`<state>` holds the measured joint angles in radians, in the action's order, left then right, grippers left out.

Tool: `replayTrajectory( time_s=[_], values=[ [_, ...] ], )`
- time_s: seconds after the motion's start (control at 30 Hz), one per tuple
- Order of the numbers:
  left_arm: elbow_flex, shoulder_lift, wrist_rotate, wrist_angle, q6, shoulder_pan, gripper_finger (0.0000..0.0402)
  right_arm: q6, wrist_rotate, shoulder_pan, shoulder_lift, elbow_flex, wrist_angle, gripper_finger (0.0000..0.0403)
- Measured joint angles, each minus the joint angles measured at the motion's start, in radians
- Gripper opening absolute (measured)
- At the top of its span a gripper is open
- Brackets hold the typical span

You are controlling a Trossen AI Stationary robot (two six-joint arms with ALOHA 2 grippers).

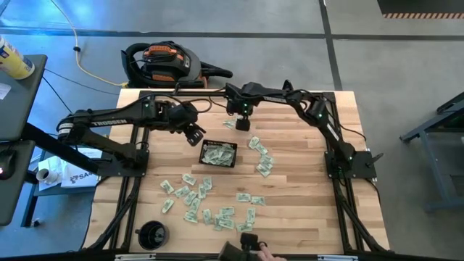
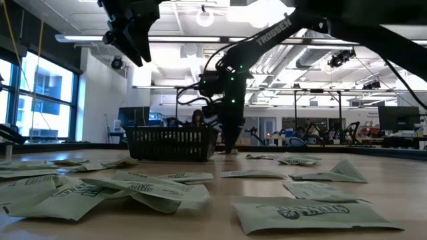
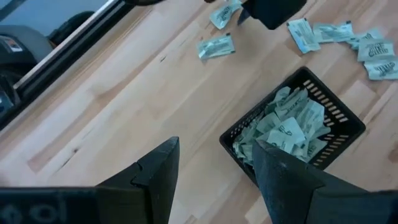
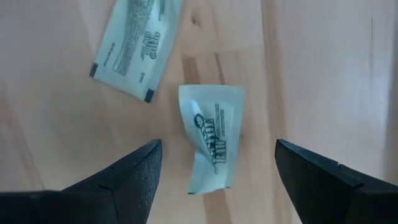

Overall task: Pick and place Stevia / Truvia into bins
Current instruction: Put the green stevia packet into the black basket

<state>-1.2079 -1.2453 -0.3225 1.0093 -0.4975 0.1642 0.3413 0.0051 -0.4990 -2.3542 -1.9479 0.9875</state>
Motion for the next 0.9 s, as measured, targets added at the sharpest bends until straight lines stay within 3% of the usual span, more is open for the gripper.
replayTrajectory(
  time_s=[0.2, 0.6, 0.9],
  values=[
    [0.000, 0.000, -0.014, 0.021, -0.032, 0.000, 0.0237, -0.015, -0.005, -0.024, -0.003, 0.005, 0.033, 0.0254],
    [0.000, 0.000, -0.035, 0.021, -0.027, 0.000, 0.0237, -0.027, -0.031, -0.006, -0.002, 0.017, 0.112, 0.0014],
    [0.000, 0.000, -0.032, 0.112, -0.023, -0.001, 0.0237, -0.100, -0.057, 0.084, 0.042, -0.133, 0.272, 0.0007]
  ],
)
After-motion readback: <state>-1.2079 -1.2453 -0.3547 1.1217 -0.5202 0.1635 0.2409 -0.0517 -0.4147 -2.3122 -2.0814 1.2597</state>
